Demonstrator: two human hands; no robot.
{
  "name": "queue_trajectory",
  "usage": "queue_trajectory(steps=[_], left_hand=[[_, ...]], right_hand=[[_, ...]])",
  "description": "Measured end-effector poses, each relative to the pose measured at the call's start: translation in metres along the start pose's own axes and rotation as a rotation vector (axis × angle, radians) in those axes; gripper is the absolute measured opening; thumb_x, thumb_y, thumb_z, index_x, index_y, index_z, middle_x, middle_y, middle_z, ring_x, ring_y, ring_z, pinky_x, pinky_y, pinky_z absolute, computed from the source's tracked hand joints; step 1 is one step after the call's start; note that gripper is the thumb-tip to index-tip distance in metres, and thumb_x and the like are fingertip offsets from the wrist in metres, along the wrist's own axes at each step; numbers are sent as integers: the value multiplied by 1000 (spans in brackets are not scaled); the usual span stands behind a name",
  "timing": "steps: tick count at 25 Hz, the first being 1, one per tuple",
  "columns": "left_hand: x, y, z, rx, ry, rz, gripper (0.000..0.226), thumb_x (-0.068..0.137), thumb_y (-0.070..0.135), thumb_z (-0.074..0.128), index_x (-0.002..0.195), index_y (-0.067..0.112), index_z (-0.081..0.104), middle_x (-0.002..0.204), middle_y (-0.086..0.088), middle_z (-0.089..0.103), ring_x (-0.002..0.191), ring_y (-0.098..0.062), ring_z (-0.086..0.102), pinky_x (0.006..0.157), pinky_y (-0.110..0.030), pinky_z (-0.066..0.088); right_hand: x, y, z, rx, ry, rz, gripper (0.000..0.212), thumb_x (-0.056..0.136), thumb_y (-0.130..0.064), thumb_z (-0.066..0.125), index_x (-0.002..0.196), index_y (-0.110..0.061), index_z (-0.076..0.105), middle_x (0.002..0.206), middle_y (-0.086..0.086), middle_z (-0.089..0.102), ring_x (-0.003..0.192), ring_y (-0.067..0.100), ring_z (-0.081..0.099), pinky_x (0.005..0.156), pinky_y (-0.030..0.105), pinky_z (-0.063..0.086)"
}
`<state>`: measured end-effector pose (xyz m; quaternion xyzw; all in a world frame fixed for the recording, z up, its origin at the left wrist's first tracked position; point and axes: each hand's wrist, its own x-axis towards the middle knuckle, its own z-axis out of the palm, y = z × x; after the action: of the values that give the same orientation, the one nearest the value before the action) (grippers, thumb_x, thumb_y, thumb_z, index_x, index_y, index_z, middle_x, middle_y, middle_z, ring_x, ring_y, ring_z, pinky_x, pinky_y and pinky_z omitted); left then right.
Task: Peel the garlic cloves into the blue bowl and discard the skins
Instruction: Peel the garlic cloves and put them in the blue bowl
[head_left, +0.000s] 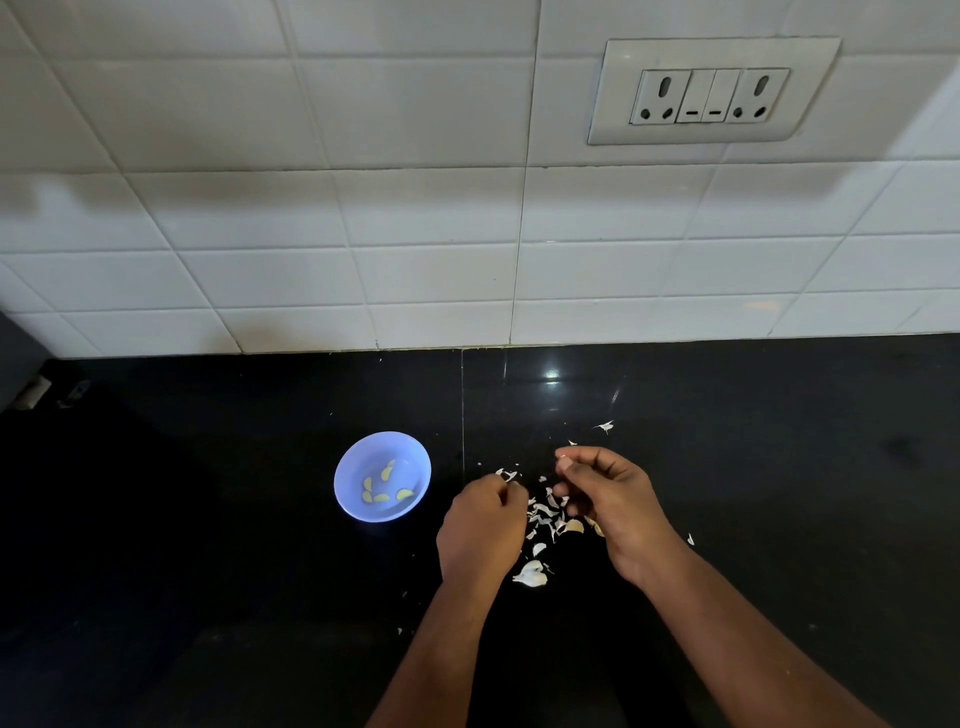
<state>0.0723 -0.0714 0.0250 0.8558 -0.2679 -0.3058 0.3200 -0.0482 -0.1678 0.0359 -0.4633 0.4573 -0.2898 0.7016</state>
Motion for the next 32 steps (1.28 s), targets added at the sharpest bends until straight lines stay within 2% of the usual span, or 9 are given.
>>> queue_trajectory(steps=[5, 9, 13, 16, 18, 21, 24, 28, 32], left_hand=[[0, -8, -2, 114, 60, 105, 16, 102, 39, 60, 109, 35, 74, 112, 14, 63, 98, -8, 64, 83, -32, 52], [-5, -15, -7, 126, 99, 38, 12, 95, 44, 67, 92, 33, 72, 105, 13, 64, 93, -9, 64, 82, -33, 53], [-8, -26, -14, 80, 119, 11, 13, 96, 44, 66, 94, 33, 71, 98, 13, 67, 87, -6, 64, 79, -34, 55], [-9, -34, -21, -225, 138, -28, 18, 99, 35, 61, 85, 28, 70, 75, 4, 68, 67, -7, 62, 68, -49, 57], [-9, -37, -27, -392, 134, -69, 17, 97, 30, 60, 84, 26, 70, 76, -5, 68, 64, -11, 60, 65, -56, 58], [-10, -41, -29, -362, 97, -70, 13, 93, 29, 69, 81, 32, 74, 72, 4, 71, 65, -10, 65, 70, -52, 61], [-13, -44, -25, -349, 81, -97, 11, 88, 23, 77, 78, 26, 74, 75, 13, 74, 68, -8, 70, 74, -48, 64], [-16, -46, -25, -310, 85, -46, 8, 89, 20, 76, 82, 24, 76, 78, 15, 76, 72, -8, 72, 78, -43, 63], [-15, -45, -26, -169, 21, 20, 14, 99, 28, 68, 97, 29, 82, 80, 15, 77, 70, -5, 71, 76, -36, 61]], right_hand=[[4, -9, 1, -120, 1, -51, 13, 99, -2, 66, 108, -7, 75, 95, 16, 78, 76, 22, 76, 64, 31, 62], [11, -14, 19, -318, -81, -139, 9, 94, -4, 74, 102, -9, 76, 90, 12, 78, 81, 23, 78, 75, 32, 64], [18, -17, 53, -475, -167, -206, 7, 86, -13, 84, 88, -12, 77, 77, 10, 76, 70, 23, 75, 70, 29, 64], [18, -12, 75, -494, -216, -208, 9, 85, -17, 86, 83, -13, 78, 72, 8, 75, 63, 17, 69, 65, 29, 61], [17, -8, 84, -459, -261, -181, 4, 88, -13, 82, 86, -13, 79, 75, 7, 75, 66, 16, 70, 66, 27, 61], [16, -7, 99, -482, -321, -161, 11, 94, -4, 74, 97, -13, 80, 81, 8, 78, 70, 16, 73, 73, 26, 62], [19, -4, 121, -510, -341, -194, 15, 95, 2, 67, 99, -9, 78, 83, 5, 79, 72, 13, 76, 71, 23, 61], [20, 3, 142, -540, -373, -139, 18, 101, -3, 61, 103, -8, 78, 96, 4, 80, 83, 15, 79, 77, 26, 64], [16, -2, 134, -494, -354, -109, 17, 103, -10, 61, 104, -13, 77, 84, 4, 78, 73, 15, 75, 67, 25, 60]])
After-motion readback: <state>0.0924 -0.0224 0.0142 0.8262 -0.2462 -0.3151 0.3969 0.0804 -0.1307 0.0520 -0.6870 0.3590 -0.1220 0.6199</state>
